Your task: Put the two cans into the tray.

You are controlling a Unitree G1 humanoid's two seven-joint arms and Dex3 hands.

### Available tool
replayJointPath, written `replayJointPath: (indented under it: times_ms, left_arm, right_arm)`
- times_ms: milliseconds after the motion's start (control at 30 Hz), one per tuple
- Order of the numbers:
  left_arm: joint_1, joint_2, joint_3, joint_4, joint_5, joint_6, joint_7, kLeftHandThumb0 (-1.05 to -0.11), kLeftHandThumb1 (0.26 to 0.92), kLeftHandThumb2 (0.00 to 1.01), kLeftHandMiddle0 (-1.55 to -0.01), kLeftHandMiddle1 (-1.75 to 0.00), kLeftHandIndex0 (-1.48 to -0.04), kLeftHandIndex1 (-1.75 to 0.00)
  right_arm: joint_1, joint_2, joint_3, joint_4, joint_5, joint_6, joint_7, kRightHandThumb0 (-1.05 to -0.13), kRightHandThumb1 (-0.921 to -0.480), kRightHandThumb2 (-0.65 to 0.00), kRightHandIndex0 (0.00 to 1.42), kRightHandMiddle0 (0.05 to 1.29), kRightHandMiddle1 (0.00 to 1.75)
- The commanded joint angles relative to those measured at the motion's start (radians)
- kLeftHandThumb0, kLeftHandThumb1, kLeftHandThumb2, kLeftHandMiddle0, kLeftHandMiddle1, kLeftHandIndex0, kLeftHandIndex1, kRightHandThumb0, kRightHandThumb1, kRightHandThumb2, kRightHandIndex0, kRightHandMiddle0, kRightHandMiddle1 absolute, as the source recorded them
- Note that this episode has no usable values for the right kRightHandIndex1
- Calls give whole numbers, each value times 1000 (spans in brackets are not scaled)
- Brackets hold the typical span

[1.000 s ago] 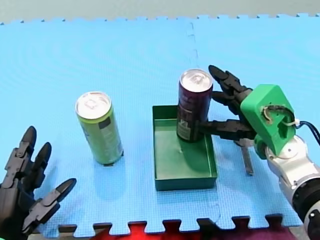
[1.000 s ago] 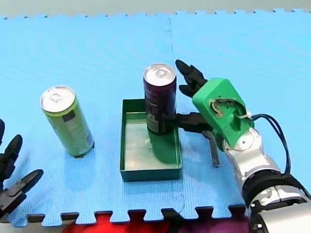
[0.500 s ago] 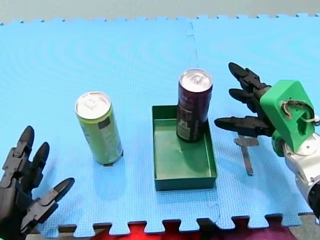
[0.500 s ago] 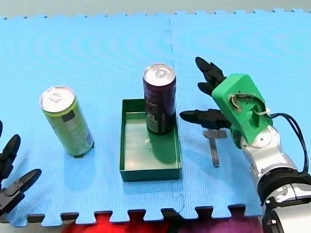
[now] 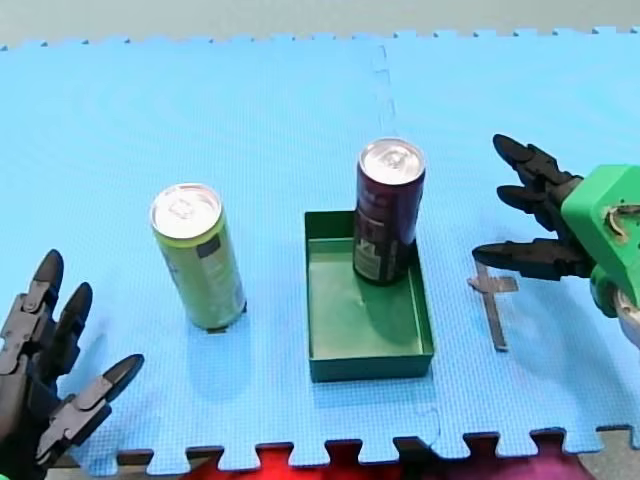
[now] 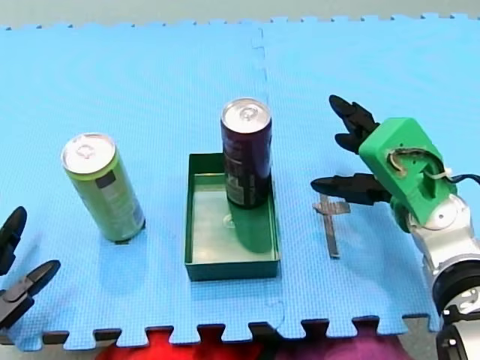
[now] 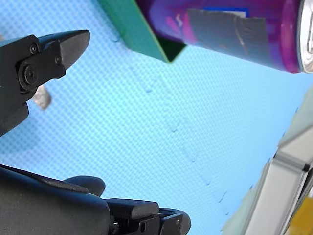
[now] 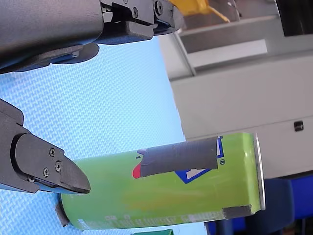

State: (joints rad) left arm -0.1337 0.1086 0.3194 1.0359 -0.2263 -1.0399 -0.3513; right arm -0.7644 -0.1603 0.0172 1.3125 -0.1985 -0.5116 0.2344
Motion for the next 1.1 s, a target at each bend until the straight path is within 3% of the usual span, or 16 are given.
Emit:
replayJointPath:
  times_ms: [0,167,267,633,833,900,967,1067]
  left_arm:
    - [0,9,0,3,1,-7,7,-1048,872,6,-249,-3,-147,-1]
    - [-9,15,3,17,1,0,12,-1048,875,6,-253,-4,-148,-2]
    - [-17,21,1,23,10,13,26,-1048,875,5,-261,-9,-145,0]
    - [-69,97,-81,43,230,94,268,-1048,900,12,-304,-25,-114,0]
    - [-95,124,-131,57,314,133,363,-1048,918,16,-317,-27,-101,0]
    - [-100,128,-140,54,314,144,369,-1048,904,7,-322,-28,-98,0]
    - [-107,131,-144,50,305,156,362,-1048,822,1,-331,-29,-96,0]
    - [-118,134,-143,36,275,180,327,-1048,768,0,-342,-30,-97,0]
  right_arm:
    - [9,-16,-6,-3,9,-6,14,-1048,-769,-7,89,109,6]
    - [28,-27,-19,-4,24,-13,35,-1048,-766,-3,103,110,5]
    - [40,-30,-20,-4,25,-19,27,-1048,-771,-5,121,112,5]
    - [58,-14,-13,-16,21,-21,-2,-1048,-786,-8,157,108,1]
    - [57,-7,-15,-15,26,-2,-11,-1048,-794,-9,174,105,0]
    - [56,-5,-15,-14,27,5,-15,-1048,-796,-9,178,104,0]
    - [55,-5,-14,-14,24,11,-21,-1048,-799,-9,183,102,0]
    - [53,-4,-12,-13,22,18,-30,-1048,-805,-9,190,99,0]
